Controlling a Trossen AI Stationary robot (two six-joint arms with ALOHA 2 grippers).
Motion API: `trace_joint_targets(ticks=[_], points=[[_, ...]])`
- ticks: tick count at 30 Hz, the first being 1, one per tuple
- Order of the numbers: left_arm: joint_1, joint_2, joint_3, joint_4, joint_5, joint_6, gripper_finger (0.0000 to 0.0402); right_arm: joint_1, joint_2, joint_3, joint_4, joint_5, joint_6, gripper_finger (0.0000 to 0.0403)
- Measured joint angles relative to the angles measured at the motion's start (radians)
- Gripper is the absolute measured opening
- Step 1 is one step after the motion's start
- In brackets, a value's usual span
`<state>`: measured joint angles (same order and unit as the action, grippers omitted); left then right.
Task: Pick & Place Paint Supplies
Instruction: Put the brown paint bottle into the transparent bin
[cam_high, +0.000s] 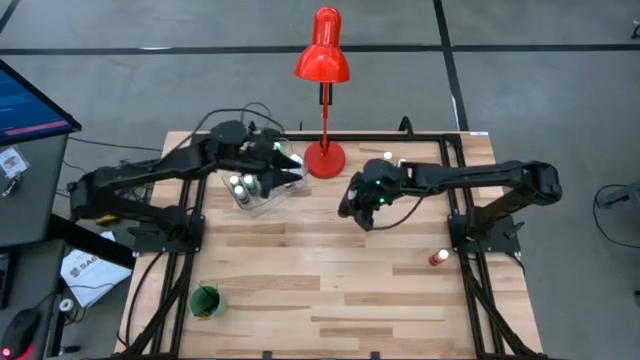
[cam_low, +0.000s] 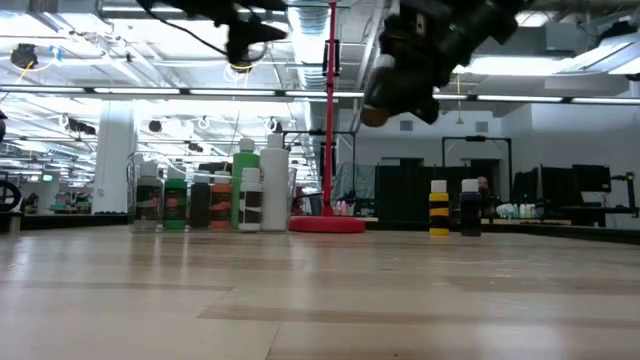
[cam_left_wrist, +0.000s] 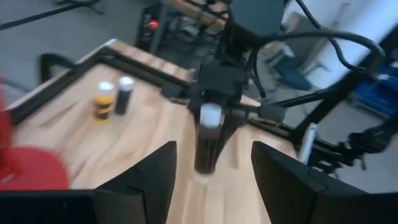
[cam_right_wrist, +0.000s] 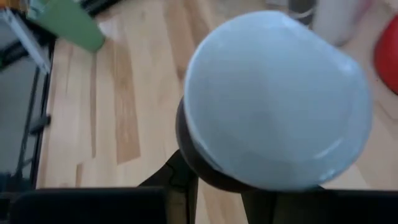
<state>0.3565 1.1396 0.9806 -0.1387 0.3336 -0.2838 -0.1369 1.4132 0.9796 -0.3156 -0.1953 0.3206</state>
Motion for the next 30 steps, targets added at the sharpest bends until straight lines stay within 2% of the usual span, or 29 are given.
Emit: trace_joint_targets(ticks=[4,9,16,21,30], points=[[-0.011,0.098,0.0,0.134,0.089,0.013,0.0204,0.029,0.059,0.079,-0.044,-0.003,-0.033,0.0077],[-0.051,0.169,0.0,0.22,0.137,0.055,0.0232,0.053,0.081,0.118,-0.045,-0.003,-0.035,0.0081],[-0.115,0.256,0.0,0.316,0.137,0.076,0.0274,0.059,0.081,0.119,-0.035,0.01,-0.028,0.0084],[-0.14,0.31,0.0,0.433,0.137,0.039,0.0277,0.059,0.081,0.119,-0.032,0.012,-0.024,0.0085],[-0.146,0.4,0.0,0.527,0.14,-0.021,0.0277,0.059,0.081,0.119,-0.032,0.013,-0.021,0.0086]])
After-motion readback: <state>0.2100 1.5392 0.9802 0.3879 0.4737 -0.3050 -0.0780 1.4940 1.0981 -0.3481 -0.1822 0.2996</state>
